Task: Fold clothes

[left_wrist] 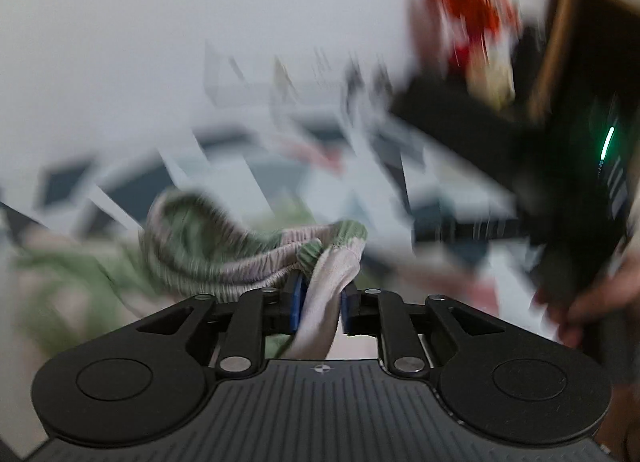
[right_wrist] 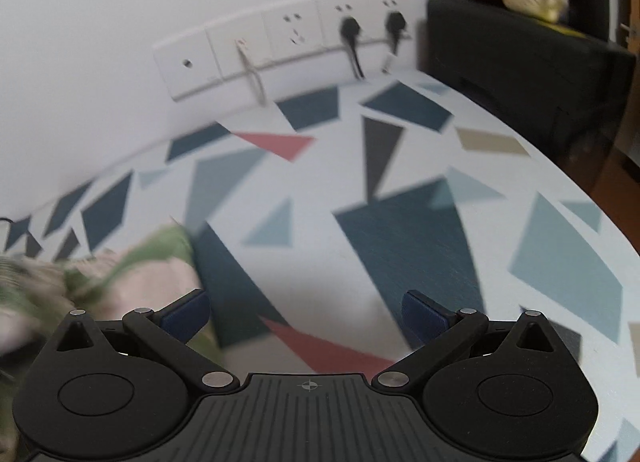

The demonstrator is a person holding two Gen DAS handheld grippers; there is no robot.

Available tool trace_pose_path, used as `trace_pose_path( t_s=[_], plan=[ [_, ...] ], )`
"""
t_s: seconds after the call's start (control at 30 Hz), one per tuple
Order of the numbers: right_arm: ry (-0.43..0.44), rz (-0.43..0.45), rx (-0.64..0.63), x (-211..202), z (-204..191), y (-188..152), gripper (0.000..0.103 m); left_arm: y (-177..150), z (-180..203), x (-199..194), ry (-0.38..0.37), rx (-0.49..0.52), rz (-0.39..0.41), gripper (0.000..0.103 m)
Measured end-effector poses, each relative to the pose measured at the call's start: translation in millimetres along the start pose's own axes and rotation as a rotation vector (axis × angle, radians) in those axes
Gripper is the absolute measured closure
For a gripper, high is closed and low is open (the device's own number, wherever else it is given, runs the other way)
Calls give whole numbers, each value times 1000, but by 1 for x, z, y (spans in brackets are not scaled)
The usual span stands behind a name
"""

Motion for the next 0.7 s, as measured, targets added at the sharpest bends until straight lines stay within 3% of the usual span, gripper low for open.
trace_pose_path(
  t_s=[0.03, 0.1, 0.2, 0.3, 0.4, 0.53, 0.63, 0.7],
  plan=[
    [-3, -6, -4, 0, 2, -3, 1, -6, 4, 6, -12, 19, -22, 62],
    [-6, -16, -13, 1, 6, -8, 1, -15, 10, 6, -43, 42, -31, 40],
    [33, -9, -40, -3, 1, -6, 1, -13, 6, -24, -64, 62, 22, 29],
    [141, 22, -79, -10, -14, 0, 1, -13, -9, -65, -35, 47, 92, 25],
    [281, 36, -139, -13, -45, 9, 1, -19, -33, -93, 38, -32, 118, 20],
    [368, -11, -312, 0, -100, 5, 1, -55, -64, -94, 200, -83, 12, 20],
    [350, -40, -450, 18, -141, -7, 1, -79, -71, -90, 219, -86, -48, 22],
    [337, -44, -513, 30, -161, -15, 3, -84, -72, -86, 205, -91, -97, 30]
  ],
)
Point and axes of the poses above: each gripper's, at about its wrist camera, not at the fingertips, and x roughly the way its jaws point, z to its right, y to its top, the point moved 1 cm from there along x, roughly the way its jaws point, and after that the axes turned 3 degrees about -z, right-handed, at the moved point
